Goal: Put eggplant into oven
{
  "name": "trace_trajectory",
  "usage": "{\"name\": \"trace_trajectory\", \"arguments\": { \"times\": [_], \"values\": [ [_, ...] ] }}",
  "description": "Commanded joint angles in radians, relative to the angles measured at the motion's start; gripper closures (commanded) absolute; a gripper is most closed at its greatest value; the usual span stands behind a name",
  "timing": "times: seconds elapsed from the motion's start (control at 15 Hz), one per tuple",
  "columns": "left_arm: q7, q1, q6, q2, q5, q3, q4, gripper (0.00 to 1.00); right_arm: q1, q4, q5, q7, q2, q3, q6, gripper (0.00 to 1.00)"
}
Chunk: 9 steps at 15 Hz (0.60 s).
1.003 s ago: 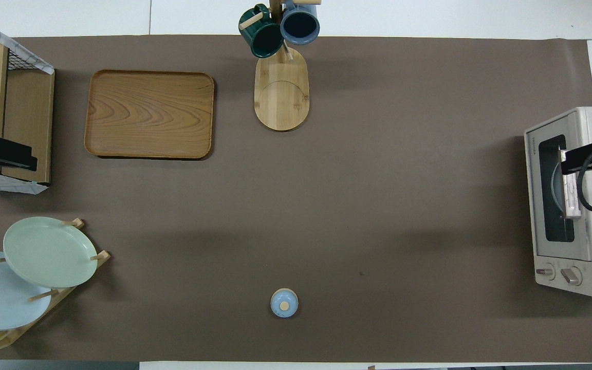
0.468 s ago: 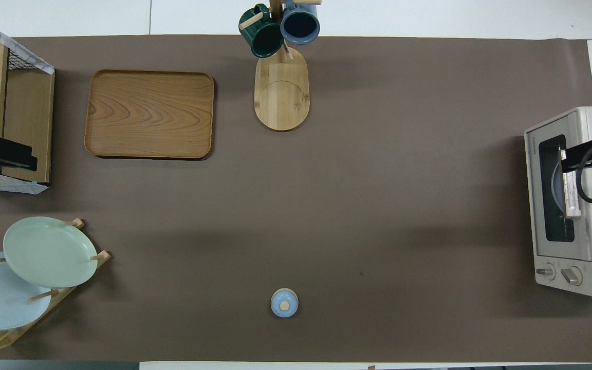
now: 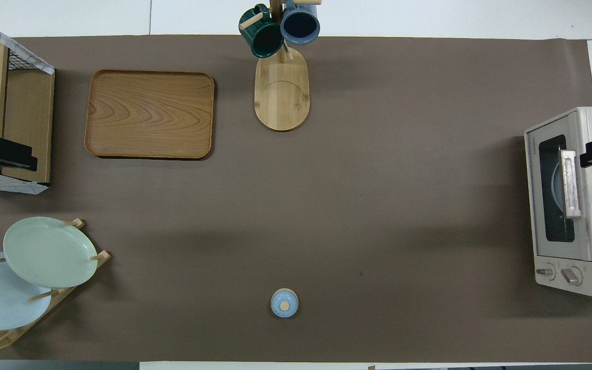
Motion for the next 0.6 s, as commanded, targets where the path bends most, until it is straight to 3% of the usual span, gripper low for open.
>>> {"name": "trace_trajectory", "arguments": {
  "times": [0.0,0.54],
  "values": [
    [-0.003,0.012,-0.001,-0.014,0.012,-0.012,-0.012,0.00,-0.018,0.034,0.030,-0.016,0.022,0.007,-0.029,0.00],
    [-0.003,0.012,-0.001,-0.014,0.012,-0.011,-0.012,0.00,-0.006,0.065,0.028,-0.016,0.020,-0.003,-0.069,0.00]
  ]
}}
